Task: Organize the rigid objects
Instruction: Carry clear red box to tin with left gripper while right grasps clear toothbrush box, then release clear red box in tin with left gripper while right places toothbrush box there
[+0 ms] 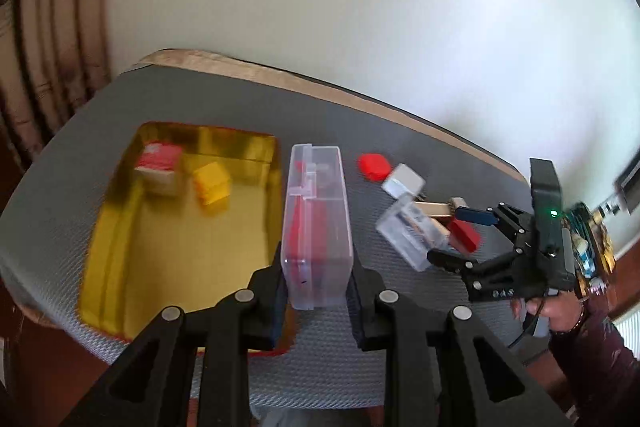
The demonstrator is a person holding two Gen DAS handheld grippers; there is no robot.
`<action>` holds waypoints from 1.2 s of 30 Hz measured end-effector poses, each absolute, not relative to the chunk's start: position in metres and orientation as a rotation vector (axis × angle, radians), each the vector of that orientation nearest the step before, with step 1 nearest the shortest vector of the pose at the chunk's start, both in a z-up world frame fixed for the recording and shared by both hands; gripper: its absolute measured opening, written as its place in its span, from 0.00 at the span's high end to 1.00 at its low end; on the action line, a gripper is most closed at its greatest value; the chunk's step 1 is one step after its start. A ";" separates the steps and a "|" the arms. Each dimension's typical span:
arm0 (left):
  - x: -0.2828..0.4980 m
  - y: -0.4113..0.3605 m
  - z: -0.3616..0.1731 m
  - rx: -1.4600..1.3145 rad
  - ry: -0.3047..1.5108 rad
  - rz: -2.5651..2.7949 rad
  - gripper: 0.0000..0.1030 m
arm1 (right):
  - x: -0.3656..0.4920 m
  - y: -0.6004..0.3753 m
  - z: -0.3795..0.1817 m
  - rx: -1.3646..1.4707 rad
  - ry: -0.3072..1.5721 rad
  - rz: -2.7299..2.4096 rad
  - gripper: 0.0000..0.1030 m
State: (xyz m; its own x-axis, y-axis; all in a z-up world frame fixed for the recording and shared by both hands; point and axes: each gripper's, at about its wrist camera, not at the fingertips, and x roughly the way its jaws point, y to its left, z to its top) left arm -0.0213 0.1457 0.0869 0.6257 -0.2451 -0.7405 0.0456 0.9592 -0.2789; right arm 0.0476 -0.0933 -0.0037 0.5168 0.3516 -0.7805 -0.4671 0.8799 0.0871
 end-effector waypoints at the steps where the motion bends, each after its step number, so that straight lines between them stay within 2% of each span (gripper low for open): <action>1: -0.025 0.152 0.087 -0.255 0.881 -0.162 0.76 | 0.051 -0.092 -0.006 -0.151 0.915 0.491 0.17; 6: -0.033 0.171 0.086 -0.274 0.889 -0.140 0.76 | 0.066 -0.086 -0.019 -0.162 0.985 0.486 0.18; 7: -0.034 0.173 0.084 -0.274 0.892 -0.138 0.76 | 0.069 -0.085 -0.021 -0.158 1.001 0.489 0.21; 8: -0.035 0.174 0.083 -0.271 0.895 -0.132 0.76 | 0.072 -0.083 -0.025 -0.154 1.018 0.494 0.29; 10: -0.039 0.179 0.083 -0.271 0.905 -0.128 0.76 | 0.073 -0.080 -0.026 -0.172 1.018 0.489 0.35; 11: -0.038 0.179 0.081 -0.273 0.910 -0.128 0.76 | 0.074 -0.079 -0.026 -0.181 1.023 0.491 0.46; 20: -0.042 0.195 0.070 -0.317 0.905 -0.058 0.76 | 0.071 -0.067 -0.015 -0.192 1.005 0.494 0.46; 36: 0.000 0.217 0.039 -0.208 0.964 0.040 0.75 | 0.062 -0.020 0.073 0.085 0.889 0.704 0.46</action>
State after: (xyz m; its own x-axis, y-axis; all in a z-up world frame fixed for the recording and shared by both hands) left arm 0.0002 0.2171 0.0394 0.5715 -0.0589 -0.8185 -0.1257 0.9794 -0.1582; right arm 0.0619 -0.0203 0.0728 0.4237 0.5957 -0.6824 -0.5276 0.7746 0.3487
